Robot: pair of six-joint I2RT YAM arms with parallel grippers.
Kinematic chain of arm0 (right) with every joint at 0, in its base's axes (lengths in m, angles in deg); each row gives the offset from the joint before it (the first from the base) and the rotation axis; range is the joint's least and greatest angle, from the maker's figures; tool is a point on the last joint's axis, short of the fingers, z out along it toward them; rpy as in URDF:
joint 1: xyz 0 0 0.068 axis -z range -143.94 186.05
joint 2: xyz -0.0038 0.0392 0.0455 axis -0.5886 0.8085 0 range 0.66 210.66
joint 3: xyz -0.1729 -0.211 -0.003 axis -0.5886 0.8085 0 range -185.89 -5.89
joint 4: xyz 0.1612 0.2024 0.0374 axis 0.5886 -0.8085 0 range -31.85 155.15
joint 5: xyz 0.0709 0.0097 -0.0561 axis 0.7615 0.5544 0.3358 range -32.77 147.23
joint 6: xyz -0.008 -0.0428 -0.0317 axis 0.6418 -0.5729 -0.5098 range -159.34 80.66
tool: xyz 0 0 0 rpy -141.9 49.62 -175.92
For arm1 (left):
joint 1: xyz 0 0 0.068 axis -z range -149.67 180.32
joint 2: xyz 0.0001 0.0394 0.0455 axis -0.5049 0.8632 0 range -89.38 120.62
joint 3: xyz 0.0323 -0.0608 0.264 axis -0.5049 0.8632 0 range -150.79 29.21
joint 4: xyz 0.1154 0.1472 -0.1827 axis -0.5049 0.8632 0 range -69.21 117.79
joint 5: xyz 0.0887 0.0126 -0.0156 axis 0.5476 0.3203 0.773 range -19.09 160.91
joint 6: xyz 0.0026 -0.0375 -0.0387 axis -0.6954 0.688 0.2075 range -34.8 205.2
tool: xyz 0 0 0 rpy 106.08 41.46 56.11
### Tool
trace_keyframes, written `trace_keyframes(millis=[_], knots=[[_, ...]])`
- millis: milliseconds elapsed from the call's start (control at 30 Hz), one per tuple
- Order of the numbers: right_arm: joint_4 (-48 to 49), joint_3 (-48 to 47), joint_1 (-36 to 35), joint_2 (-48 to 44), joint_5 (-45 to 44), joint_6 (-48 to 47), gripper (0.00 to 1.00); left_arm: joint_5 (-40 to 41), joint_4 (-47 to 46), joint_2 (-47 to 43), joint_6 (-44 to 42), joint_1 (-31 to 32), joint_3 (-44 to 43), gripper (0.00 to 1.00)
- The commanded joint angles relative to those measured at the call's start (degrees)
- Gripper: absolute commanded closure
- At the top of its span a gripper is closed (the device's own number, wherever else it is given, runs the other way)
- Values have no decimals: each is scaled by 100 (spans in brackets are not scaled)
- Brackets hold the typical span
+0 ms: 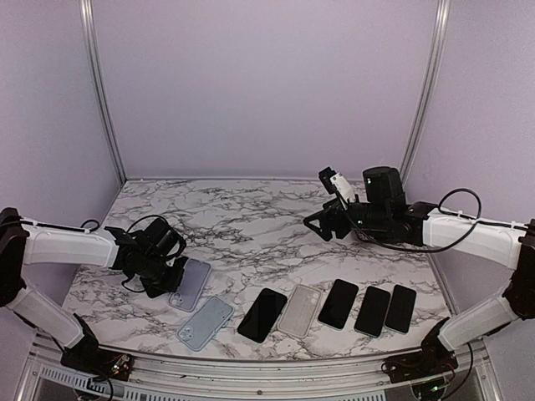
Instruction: Put the phone into the phone case
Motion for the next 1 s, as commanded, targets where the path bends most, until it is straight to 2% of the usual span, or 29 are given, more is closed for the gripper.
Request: trace_keyframes(millis=[0,133,200,333,467,567,667,967], knots=[[-255,-426,-65,-61,212,-13,15,-355,-73,-92,-403,353,-174,100],[-848,-939,-65,60,825,-74,13,-40,-72,-408,-1084,942,-539,100],[-1161,-1231,-63,170,1198,-140,6,176,-64,-513,-1668,1356,-757,100],[-1911,-1861,-148,553,1878,-282,2,909,-88,-545,-2682,1982,-1139,100],[-2490,-2302,-513,891,2067,-618,2,1867,-120,-396,-3806,2563,-1469,100],[-3098,-2717,-651,1224,2187,-860,6,2575,-381,-303,-4685,2979,-1534,100],[-3540,-2937,-692,1471,2133,-1011,10,2887,-749,-280,-5377,3205,-1482,100],[-3807,-3158,-1264,1988,2037,-1196,22,3052,-1626,-260,-6752,3340,-1463,100]])
